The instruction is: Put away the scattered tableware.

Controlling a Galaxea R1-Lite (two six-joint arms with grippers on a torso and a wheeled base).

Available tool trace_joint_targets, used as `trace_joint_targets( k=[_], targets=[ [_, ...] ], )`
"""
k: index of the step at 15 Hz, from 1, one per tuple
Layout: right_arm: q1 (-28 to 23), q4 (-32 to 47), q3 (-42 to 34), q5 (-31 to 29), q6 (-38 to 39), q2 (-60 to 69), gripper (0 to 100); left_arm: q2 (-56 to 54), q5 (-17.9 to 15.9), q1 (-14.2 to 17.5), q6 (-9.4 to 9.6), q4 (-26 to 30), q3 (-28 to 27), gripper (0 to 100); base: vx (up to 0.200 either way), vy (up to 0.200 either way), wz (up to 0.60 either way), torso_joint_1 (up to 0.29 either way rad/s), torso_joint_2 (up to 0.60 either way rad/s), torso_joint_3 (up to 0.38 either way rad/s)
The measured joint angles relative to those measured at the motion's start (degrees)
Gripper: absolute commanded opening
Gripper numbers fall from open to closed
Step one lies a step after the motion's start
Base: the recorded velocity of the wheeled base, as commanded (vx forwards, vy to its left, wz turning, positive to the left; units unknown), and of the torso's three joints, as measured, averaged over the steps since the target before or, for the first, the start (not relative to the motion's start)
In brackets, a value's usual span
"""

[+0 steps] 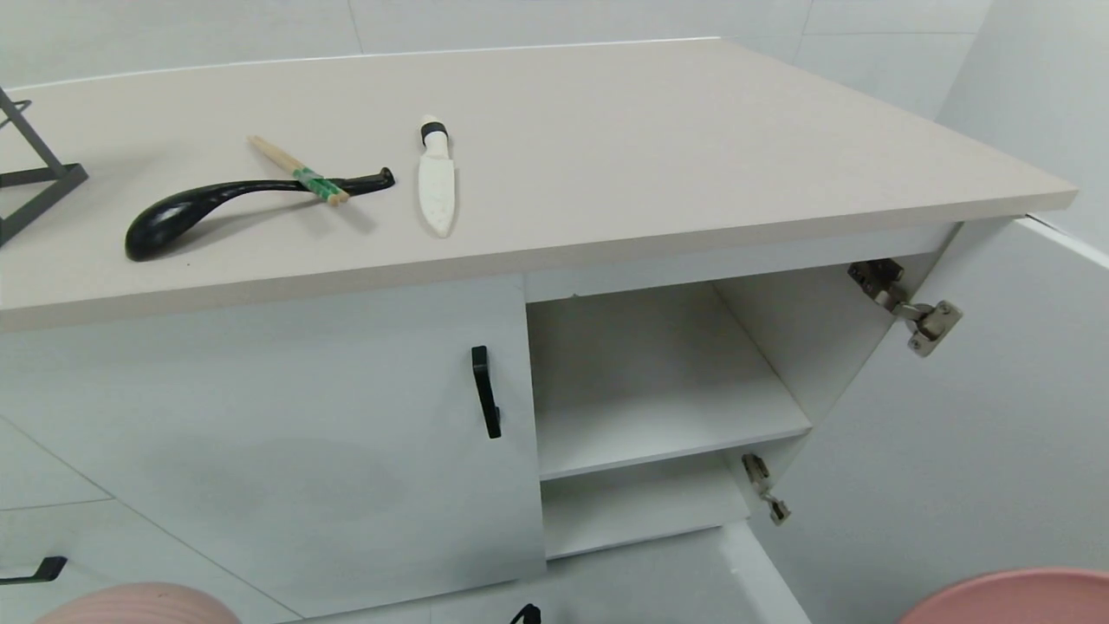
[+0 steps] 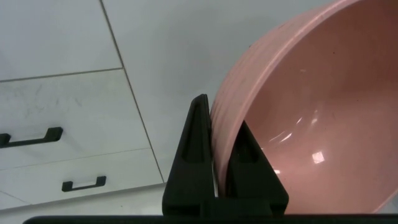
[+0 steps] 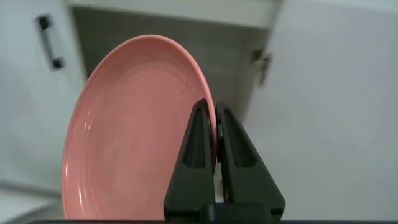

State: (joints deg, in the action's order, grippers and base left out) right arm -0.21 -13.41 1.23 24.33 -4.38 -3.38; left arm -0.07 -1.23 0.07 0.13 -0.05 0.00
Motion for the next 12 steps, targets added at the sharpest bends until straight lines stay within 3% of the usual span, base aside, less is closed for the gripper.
trace_joint_targets(
  k=[4, 11, 12],
  targets=[
    [0.48, 4.39, 4.00, 8.79, -1.21, -14.07, 0, 0.02, -0.11, -0.05, 0.44, 0.00, 0.00, 0, 0.000, 0.000, 0.00, 0.000, 0.00, 0.000],
    [4.97, 3.49, 7.39, 10.67, -2.11, -38.21, 0, 0.02, -0.40, -0.07, 0.95, 0.07, 0.00, 0, 0.000, 0.000, 0.00, 0.000, 0.00, 0.000],
    [5.22, 1.48, 7.69, 10.64, -2.16, -41.06, 0, 0.02, -0.40, -0.07, 0.90, 0.05, 0.00, 0, 0.000, -0.200, 0.00, 0.002, 0.00, -0.002]
  ],
)
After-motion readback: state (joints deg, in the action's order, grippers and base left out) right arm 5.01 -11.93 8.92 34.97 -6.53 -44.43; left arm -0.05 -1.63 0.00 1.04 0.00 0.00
